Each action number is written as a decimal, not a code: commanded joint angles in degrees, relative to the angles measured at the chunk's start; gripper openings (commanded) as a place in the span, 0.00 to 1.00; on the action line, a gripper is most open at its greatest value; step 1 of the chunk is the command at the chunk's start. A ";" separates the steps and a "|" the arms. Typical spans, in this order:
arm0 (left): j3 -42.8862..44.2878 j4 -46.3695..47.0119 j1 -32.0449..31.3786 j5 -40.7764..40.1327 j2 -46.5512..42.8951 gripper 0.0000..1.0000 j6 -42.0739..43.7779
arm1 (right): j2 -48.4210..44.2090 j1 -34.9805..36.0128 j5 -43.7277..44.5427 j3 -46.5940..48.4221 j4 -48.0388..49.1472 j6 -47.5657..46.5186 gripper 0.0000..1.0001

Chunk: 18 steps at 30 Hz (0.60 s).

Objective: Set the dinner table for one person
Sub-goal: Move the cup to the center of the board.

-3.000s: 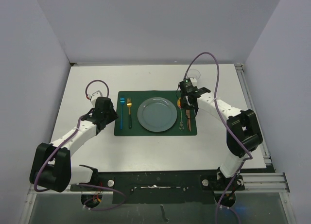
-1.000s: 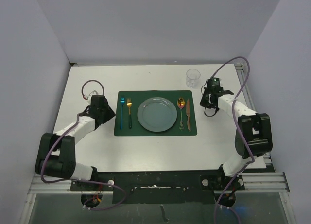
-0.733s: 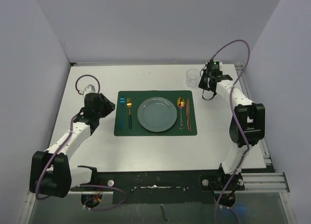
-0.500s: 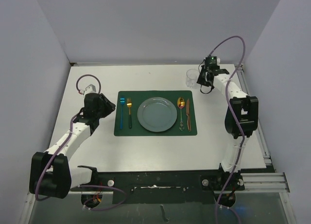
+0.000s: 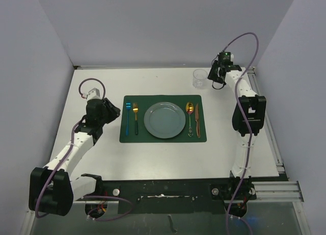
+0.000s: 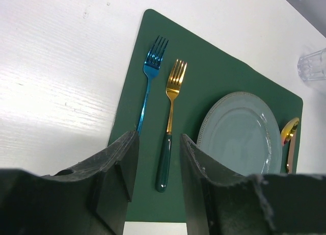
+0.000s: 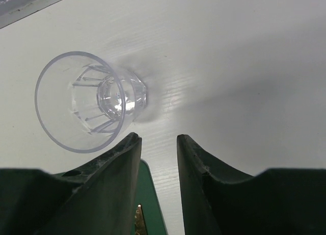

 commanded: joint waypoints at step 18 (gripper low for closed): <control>-2.49 6.58 -0.25 1.77 3.50 0.35 1.16 | 0.16 -0.04 -10.00 5.05 3.51 2.55 0.35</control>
